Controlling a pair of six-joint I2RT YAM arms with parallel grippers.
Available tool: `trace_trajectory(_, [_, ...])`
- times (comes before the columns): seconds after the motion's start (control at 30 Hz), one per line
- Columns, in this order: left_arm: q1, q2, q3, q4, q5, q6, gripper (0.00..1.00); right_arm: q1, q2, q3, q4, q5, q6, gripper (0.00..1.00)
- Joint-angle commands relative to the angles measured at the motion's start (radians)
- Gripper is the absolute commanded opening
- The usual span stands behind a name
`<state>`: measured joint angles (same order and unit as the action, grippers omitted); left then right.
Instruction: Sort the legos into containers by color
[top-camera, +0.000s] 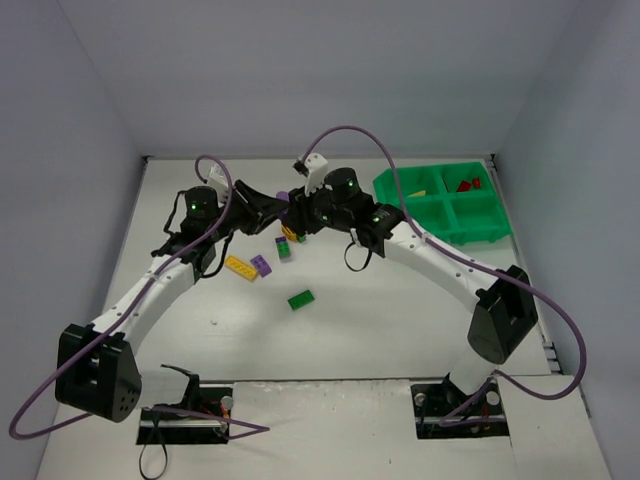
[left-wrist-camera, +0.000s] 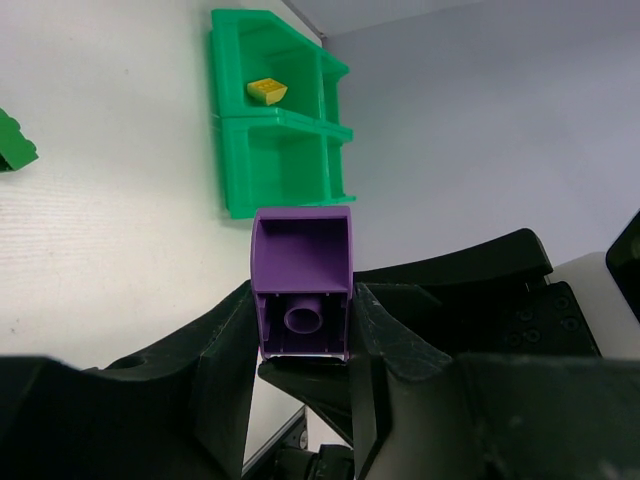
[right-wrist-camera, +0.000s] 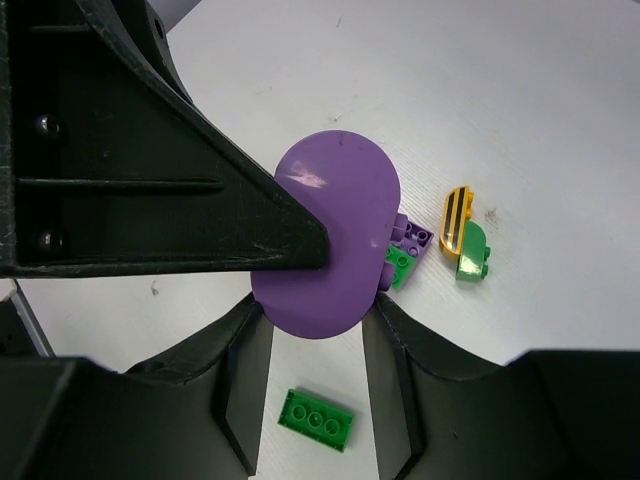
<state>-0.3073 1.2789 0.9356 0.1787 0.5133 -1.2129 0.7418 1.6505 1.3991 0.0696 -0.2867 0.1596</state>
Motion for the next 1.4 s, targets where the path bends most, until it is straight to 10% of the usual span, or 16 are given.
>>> trace_trajectory(0.0, [-0.026, -0.033, 0.006, 0.062, 0.054, -0.007, 0.11, -0.001, -0.006, 0.057, 0.125, 0.046, 0.008, 0.09])
trace_trajectory(0.2, [-0.027, -0.039, 0.011, 0.042, 0.044, 0.003, 0.14, -0.001, -0.021, 0.034, 0.124, 0.054, 0.0, 0.02])
trace_trajectory(0.33, [-0.029, -0.047, 0.0, 0.048, 0.027, 0.003, 0.14, 0.001, -0.029, 0.028, 0.124, 0.035, 0.02, 0.55])
trace_trajectory(0.6, [-0.029, -0.046, 0.002, 0.054, 0.031, 0.0, 0.14, 0.001, -0.037, 0.029, 0.125, 0.07, 0.027, 0.64])
trace_trajectory(0.87, [-0.029, -0.041, 0.002, 0.065, 0.053, -0.005, 0.14, 0.001, -0.026, 0.034, 0.136, 0.061, 0.017, 0.54])
trace_trajectory(1.2, [-0.029, -0.036, 0.0, 0.044, 0.083, 0.0, 0.15, 0.001, -0.041, 0.023, 0.137, 0.072, -0.022, 0.0])
trace_trajectory(1.37, [-0.027, -0.047, 0.022, -0.03, 0.053, 0.041, 0.52, -0.001, -0.064, -0.002, 0.13, 0.087, -0.037, 0.0])
